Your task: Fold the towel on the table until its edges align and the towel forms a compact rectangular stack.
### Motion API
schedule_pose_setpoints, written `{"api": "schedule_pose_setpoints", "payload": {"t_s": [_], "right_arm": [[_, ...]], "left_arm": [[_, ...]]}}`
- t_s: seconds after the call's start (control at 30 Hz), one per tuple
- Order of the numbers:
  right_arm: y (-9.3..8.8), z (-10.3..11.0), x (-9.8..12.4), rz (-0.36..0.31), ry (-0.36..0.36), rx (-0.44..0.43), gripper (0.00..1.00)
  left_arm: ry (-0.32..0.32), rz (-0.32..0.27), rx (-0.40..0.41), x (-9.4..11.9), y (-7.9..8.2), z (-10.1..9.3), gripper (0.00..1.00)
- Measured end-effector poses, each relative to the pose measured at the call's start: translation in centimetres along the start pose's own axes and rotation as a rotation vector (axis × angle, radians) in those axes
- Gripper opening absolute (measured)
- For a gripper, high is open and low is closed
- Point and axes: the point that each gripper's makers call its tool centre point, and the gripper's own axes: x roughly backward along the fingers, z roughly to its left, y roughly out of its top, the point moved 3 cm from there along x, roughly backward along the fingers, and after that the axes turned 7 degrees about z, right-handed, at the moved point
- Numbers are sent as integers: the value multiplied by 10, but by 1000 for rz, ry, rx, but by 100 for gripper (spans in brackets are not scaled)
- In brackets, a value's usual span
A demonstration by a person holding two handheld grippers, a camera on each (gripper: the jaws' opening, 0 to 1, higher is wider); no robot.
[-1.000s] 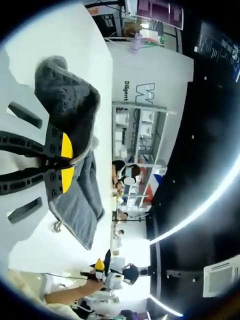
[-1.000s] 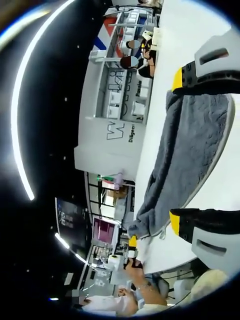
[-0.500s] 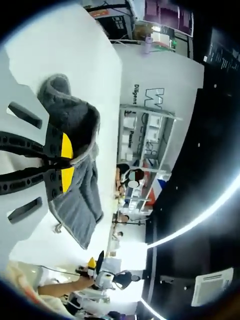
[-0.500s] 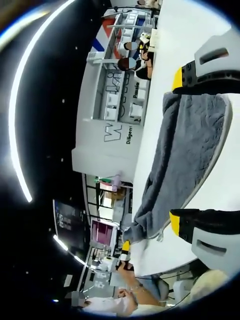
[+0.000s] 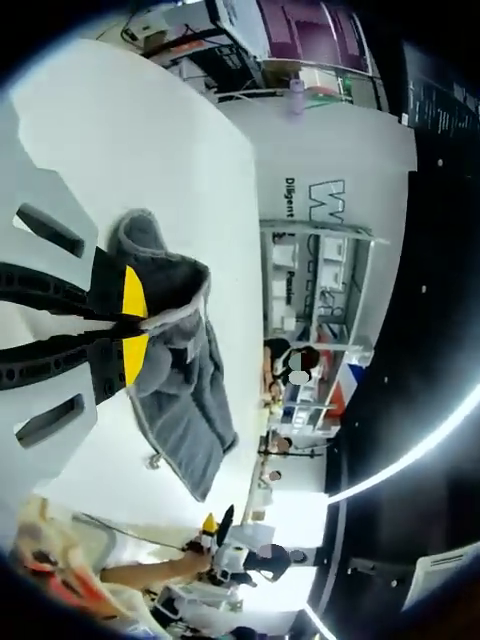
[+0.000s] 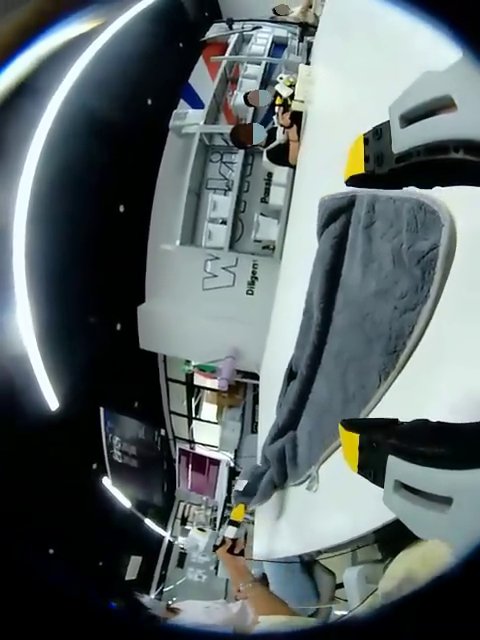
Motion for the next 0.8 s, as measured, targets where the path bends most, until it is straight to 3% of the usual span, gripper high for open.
{"api": "schedule_pose_setpoints", "payload": {"t_s": [0.3, 0.53, 0.7, 0.8], "right_arm": [[-3, 0, -3, 20, 3, 13, 97], [-5, 1, -4, 30, 3, 21, 97], [-7, 3, -7, 44, 4, 29, 97], [-10, 6, -9, 61, 7, 45, 97]], "left_arm": [[31, 81, 28, 28, -16, 21, 2], [23, 217, 80, 43, -49, 31, 2], [26, 252, 111, 49, -59, 38, 2], [58, 310, 87, 52, -72, 42, 2]]}}
